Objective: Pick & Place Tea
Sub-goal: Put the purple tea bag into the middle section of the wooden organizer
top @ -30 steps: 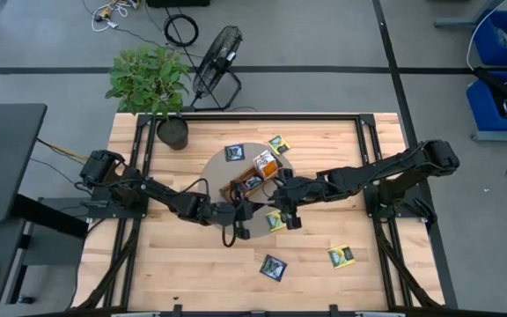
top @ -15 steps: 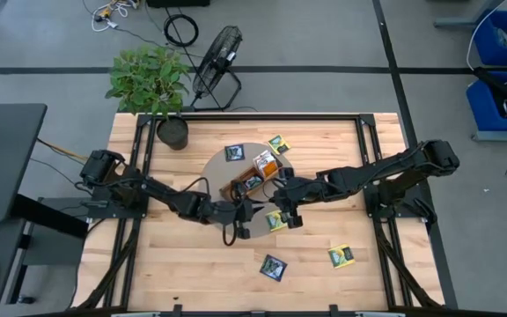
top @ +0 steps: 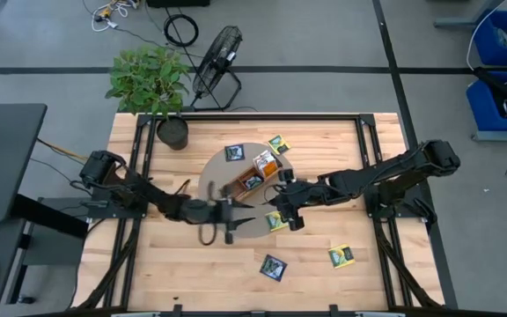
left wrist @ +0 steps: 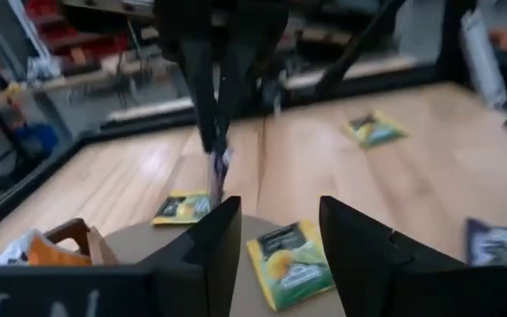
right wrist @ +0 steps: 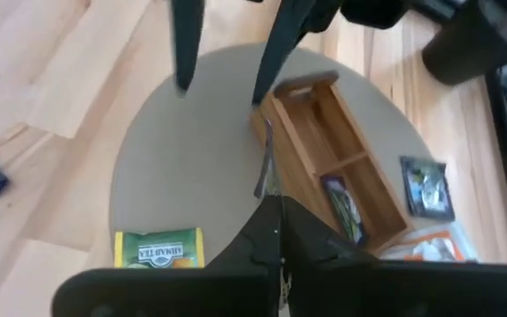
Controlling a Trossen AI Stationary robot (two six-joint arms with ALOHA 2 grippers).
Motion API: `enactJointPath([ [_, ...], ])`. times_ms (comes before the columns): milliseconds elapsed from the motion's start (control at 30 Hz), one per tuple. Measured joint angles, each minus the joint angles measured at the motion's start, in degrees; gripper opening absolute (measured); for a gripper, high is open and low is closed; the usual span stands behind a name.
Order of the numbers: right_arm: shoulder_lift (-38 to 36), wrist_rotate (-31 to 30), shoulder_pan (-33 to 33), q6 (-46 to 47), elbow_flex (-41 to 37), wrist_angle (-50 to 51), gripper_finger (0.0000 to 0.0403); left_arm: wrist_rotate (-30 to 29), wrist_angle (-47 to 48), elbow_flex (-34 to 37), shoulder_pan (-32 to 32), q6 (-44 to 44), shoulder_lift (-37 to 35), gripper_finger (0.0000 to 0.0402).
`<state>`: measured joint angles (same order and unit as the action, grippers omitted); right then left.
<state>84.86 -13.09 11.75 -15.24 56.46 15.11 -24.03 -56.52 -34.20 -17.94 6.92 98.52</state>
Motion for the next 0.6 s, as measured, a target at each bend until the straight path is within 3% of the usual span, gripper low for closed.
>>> enactJointPath([
  [167, -1.54, 0.21, -0.26, -6.60, -4.62, -10.33, 0.0000, -2.90, -16.36, 7.36, -3.83, 1.36, -0.03, 0.0154],
  [267, -2.16, 0.66, -1.27, -12.01, -8.57, -19.35, 0.0000, -6.51, -17.59, 8.76, -5.75, 3.15, -0.02, 0.0154],
  [400, -2.13, 5.57, -3.75, -18.28, -13.89, -31.08, 0.0000, -8.43, -19.67, 9.52, -8.26, 7.44, -0.02, 0.0154],
  [600, -0.84, 8.88, -10.36, -23.79, -16.75, -35.05, 0.0000, -8.85, -23.55, 12.18, -9.70, 7.39, -0.02, 0.0154],
])
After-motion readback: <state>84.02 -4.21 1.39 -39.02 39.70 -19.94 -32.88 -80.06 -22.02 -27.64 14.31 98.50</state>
